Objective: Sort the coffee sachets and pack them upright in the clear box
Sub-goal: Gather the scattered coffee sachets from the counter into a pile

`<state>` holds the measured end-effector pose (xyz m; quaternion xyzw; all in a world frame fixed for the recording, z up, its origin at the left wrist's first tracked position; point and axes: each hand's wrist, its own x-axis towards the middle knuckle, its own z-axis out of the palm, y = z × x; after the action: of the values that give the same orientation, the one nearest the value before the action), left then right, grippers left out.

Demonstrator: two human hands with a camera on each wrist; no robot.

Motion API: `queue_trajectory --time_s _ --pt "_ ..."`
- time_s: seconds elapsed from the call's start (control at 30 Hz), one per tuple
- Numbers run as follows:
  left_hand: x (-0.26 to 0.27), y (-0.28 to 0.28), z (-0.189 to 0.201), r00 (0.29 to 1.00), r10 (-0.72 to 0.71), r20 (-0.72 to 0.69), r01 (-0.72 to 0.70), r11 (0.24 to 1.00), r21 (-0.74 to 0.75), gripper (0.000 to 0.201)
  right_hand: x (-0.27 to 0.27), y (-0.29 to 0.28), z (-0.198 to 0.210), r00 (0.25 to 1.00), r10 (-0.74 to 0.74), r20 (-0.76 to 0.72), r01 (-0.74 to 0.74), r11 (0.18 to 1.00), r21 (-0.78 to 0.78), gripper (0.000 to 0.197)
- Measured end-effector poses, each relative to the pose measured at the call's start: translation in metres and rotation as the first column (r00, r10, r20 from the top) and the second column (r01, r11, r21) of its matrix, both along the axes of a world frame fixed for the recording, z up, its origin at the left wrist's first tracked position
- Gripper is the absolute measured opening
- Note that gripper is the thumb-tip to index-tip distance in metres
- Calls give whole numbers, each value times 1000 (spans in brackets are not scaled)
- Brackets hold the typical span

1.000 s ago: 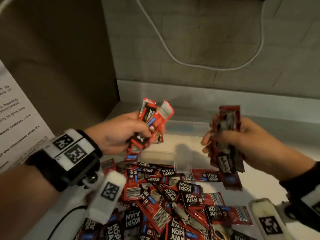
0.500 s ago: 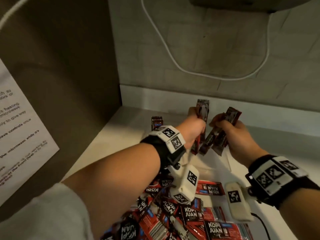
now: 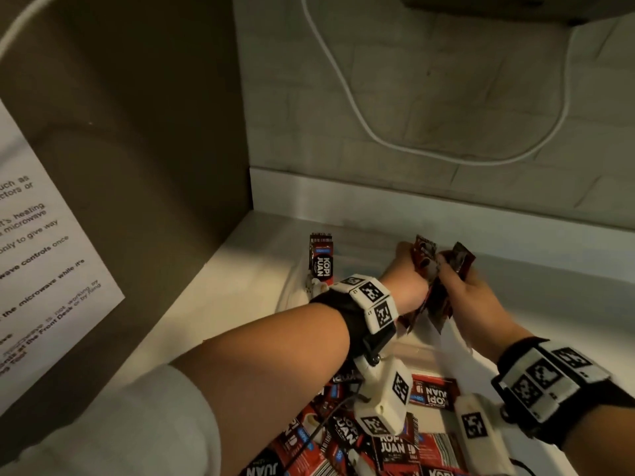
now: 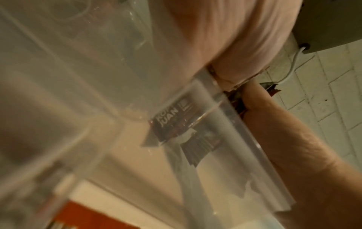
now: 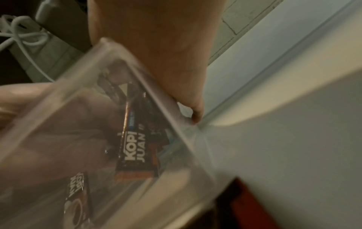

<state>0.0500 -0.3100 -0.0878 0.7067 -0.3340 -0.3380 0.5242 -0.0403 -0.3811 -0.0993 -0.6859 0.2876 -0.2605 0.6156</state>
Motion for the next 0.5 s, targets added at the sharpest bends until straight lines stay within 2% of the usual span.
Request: queue_trajectory --time_s 0.13,0.2,0.3,0.4,0.5 --pt "-5 2 -7 999 43 -10 -43 999 -31 48 10 6 -4 997 34 65 -40 995 92 65" --pt "-2 6 -10 993 109 -49 -112 990 -82 59 15 9 -4 993 69 92 -77 993 88 69" --pt "3 13 -12 997 74 -38 -78 991 -106 74 23 16 -5 990 108 90 -113 992 53 70" --pt "7 19 -11 959 236 -156 -263 946 -189 63 31 24 -7 983 156 99 -160 986 38 65" --pt "21 24 -17 972 194 -133 -206 975 -88 45 37 34 -5 967 248 56 -249 968 25 62"
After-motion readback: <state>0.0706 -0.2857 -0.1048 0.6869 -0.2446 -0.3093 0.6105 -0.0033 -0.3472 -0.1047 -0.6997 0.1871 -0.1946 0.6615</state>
